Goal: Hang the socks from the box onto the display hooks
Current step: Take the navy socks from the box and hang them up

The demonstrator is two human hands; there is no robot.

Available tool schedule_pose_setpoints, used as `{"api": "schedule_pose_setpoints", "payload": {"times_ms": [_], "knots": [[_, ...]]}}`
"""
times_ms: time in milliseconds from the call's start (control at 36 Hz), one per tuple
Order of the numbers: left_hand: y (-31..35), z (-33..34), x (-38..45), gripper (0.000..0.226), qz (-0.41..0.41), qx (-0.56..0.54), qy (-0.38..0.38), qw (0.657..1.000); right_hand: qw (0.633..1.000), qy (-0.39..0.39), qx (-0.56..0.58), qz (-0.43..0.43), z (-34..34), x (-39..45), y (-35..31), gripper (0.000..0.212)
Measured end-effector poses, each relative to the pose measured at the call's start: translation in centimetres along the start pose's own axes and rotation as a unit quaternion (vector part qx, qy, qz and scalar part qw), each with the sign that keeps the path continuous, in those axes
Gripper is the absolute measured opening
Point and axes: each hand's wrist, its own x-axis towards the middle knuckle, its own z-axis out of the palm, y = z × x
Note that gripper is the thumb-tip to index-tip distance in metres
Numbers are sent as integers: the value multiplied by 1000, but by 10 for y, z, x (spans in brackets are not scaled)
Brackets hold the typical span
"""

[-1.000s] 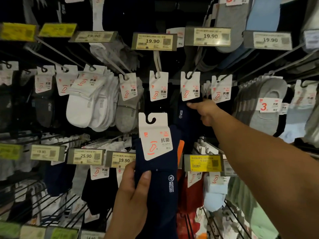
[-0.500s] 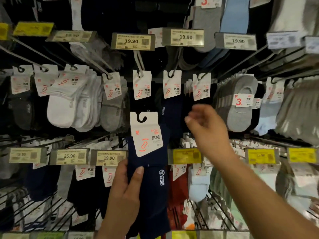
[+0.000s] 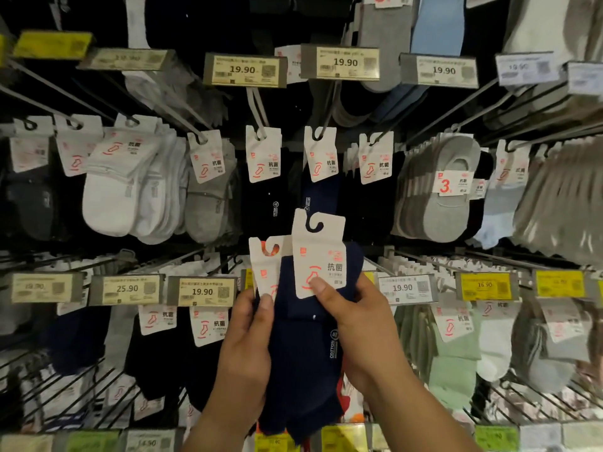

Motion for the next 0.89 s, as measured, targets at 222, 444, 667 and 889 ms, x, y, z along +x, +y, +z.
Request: {"api": "schedule_pose_setpoints", "payload": {"times_ms": [222,444,667,889], "knots": [[2,2,-1,28,9,69,1,998,998,52,31,-27,12,-8,11,25],[10,3,-4,51,12,87,17,996,999,34,32,-24,15,-13,9,24],[15,-1,-2,35,20,83,24,996,996,53,65,-9,13,-14,6,21],[17,-6,5,21,62,112,73,989,998,-6,51,40,13,-13,-14,18]]}}
